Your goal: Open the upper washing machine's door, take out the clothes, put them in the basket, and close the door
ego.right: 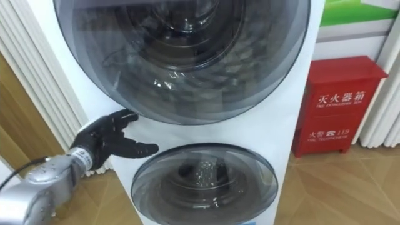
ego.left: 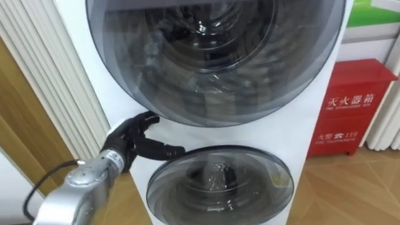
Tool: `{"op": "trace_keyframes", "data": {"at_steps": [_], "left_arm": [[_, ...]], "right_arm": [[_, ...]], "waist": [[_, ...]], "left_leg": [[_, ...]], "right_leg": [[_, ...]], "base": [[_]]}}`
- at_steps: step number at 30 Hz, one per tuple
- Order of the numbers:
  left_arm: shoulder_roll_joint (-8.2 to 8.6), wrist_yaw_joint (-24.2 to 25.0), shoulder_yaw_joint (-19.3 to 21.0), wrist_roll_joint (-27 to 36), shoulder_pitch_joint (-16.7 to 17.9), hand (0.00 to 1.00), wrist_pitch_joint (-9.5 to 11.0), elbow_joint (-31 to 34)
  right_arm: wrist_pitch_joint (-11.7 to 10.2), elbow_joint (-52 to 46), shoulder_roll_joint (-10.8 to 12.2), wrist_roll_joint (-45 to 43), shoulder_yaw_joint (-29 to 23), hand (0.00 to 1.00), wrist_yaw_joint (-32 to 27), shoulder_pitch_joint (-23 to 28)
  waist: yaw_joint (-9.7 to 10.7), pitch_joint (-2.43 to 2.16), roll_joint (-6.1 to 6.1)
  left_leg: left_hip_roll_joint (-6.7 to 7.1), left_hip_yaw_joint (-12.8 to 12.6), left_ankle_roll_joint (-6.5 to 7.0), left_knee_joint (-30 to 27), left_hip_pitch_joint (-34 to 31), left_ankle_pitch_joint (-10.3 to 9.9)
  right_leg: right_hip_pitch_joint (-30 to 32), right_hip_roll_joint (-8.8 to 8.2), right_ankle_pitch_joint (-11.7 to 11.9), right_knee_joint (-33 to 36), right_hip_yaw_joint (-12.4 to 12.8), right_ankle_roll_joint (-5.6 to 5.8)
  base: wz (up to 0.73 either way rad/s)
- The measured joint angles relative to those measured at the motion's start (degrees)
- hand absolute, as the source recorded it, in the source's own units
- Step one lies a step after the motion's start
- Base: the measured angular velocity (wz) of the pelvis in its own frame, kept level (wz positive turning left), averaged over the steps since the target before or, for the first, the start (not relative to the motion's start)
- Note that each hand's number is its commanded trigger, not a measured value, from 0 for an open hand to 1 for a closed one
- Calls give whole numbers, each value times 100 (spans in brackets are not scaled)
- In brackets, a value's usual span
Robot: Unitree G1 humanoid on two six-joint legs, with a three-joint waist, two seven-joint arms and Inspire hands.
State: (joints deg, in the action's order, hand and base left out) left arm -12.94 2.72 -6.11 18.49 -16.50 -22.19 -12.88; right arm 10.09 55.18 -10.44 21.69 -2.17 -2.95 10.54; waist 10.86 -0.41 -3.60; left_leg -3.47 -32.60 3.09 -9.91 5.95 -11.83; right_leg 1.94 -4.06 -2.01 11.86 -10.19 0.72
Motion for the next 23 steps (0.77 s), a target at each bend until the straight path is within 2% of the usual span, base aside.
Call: {"op": "trace_keyframes", "data": {"at_steps": [1, 2, 3, 4, 6, 7, 8, 9, 10, 11, 12, 13, 15, 17, 18, 20, 23], "left_arm": [[43, 16, -47, -18, 106, 0, 103, -100], [127, 26, -119, -66, 313, 0, 231, -467], [285, 34, -224, -125, 583, 0, 275, -882], [342, 46, -301, -203, 718, 0, 278, -1079], [481, 124, -494, -584, 1322, 0, 289, -1830], [517, 128, -494, -699, 1451, 0, 295, -2030], [528, 127, -487, -823, 1679, 0, 323, -2411], [510, 115, -464, -917, 1836, 0, 421, -2811], [502, 86, -437, -936, 1916, 0, 495, -3017], [511, 1, -329, -948, 2089, 0, 627, -3327], [495, -108, -166, -923, 2315, 0, 804, -3511], [481, -164, -85, -923, 2406, 0, 895, -3580], [455, -395, 346, -934, 2613, 0, 1320, -4053], [437, -651, 620, -952, 2772, 0, 1496, -4252], [423, -791, 735, -950, 2894, 0, 1591, -4335], [438, -923, 825, -940, 3002, 0, 1686, -4453], [450, -1005, 865, -950, 3060, 0, 1822, -4481]], "right_arm": [[0, 3, -1, -8, 4, 0, -3, 7], [-11, 2, 7, -70, 34, 0, -10, 12], [-28, -31, 38, -157, 61, 0, -13, 18], [-39, -66, 61, -189, 98, 0, -17, 15], [-82, -140, 213, -193, 118, 0, 8, 43], [-83, -140, 247, -188, 112, 0, 11, 63], [-103, -140, 302, -188, 98, 0, 32, 118], [-148, -138, 328, -180, 95, 0, 66, 165], [-163, -128, 329, -197, 86, 0, 72, 171], [-246, -126, 325, -204, 48, 0, 67, 205], [-357, -126, 335, -203, 65, 0, 75, 225], [-410, -119, 339, -201, 87, 0, 100, 238], [-576, -20, 344, -197, 84, 0, 213, 341], [-647, 41, 343, -186, 86, 0, 246, 343], [-694, 110, 343, -186, 86, 0, 265, 355], [-755, 297, 341, -179, 82, 0, 279, 273], [-806, 554, 336, -174, 80, 0, 320, 202]], "waist": [[8, -8, 9], [14, 0, 36], [59, -3, 64], [54, 7, 91], [56, 16, 230], [41, -11, 235], [-4, -17, 332], [-54, 12, 423], [-104, 18, 429], [-210, 13, 460], [-349, 27, 437], [-376, 35, 430], [-550, 40, 454], [-674, 32, 487], [-698, 44, 471], [-751, 42, 482], [-804, 51, 480]], "left_leg": [[0, -10, -12, 27, 52, 6], [-1, -5, -26, 68, 144, -1], [-11, 1, -80, 74, 171, 3], [-11, 11, -144, 74, 167, 28], [-84, 41, -216, 63, 143, 50], [-86, 71, -225, 62, 132, 59], [-96, 100, -268, 61, 129, 80], [-116, 145, -309, 82, 131, 83], [-126, 159, -327, 87, 135, 86], [-125, 322, -360, 113, 168, 53], [-129, 568, -389, 132, 195, 5], [-133, 617, -402, 135, 199, -10], [-174, 635, -468, 168, 245, -51], [-201, 690, -506, 172, 266, -75], [-207, 802, -521, 175, 262, -84], [-198, 1015, -524, 177, 257, -85], [-181, 1122, -524, 176, 264, -85]], "right_leg": [[-29, -1, -27, 24, -33, -12], [-69, 6, -90, 86, -51, -28], [-56, 26, -151, 58, -36, -34], [-22, 30, -214, 51, 2, 0], [12, 161, -211, -116, 73, -110], [6, 208, -195, -157, 76, -132], [-1, 277, -155, -211, 76, -167], [-5, 313, -152, -216, 71, -235], [-6, 329, -151, -215, 69, -248], [-5, 355, -182, -219, 79, -277], [-22, 409, -214, -225, 131, -300], [-31, 423, -232, -222, 135, -306], [-58, 475, -336, -216, 125, -325], [-82, 512, -394, -213, 136, -342], [-95, 525, -420, -218, 132, -346], [-100, 530, -457, -224, 146, -343], [-136, 524, -516, -235, 147, -325]], "base": [[-11], [-10], [-15], [-20], [-21], [-10], [0], [0], [-11], [-27], [-30], [-14], [0], [0], [0], [0], [3]]}}
